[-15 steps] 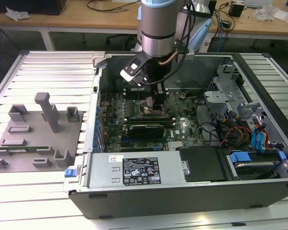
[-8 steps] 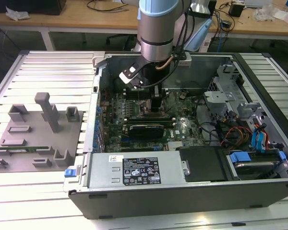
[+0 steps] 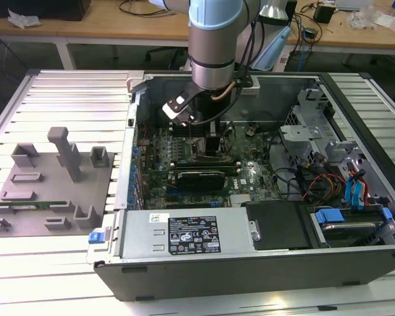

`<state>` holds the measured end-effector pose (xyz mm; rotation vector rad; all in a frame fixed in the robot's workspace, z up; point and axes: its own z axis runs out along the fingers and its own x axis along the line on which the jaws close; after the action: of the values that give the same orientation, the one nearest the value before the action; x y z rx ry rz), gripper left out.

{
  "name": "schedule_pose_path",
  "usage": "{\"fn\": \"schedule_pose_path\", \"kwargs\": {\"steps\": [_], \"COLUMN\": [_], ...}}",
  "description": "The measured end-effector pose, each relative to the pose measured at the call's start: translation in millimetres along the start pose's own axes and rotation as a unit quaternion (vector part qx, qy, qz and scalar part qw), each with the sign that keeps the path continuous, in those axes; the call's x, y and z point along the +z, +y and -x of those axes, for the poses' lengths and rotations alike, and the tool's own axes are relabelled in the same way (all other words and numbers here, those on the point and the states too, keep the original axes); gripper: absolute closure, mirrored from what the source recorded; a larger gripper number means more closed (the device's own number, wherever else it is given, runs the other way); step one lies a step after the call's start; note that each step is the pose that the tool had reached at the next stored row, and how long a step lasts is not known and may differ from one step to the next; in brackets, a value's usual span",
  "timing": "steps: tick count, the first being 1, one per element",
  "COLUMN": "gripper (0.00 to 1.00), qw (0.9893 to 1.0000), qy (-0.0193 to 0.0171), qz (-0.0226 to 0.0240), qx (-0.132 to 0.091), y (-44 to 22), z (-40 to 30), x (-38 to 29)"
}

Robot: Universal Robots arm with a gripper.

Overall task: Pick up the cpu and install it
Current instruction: 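Place the cpu into insertion slot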

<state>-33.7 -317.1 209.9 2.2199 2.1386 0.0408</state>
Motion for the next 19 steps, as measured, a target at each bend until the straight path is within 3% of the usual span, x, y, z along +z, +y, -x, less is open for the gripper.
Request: {"fn": "schedule_pose_path", "kwargs": {"steps": [4, 19], "gripper": [0.45, 0.45], "qw": [1.0000, 1.0000], "qy": [0.0024, 0.0023], "qz": [0.0000, -0.0001], "qx": [0.000, 0.000], "y": [-0.1, -1.8], "z": [-1.4, -1.6], "x": [0.8, 7.9]}}
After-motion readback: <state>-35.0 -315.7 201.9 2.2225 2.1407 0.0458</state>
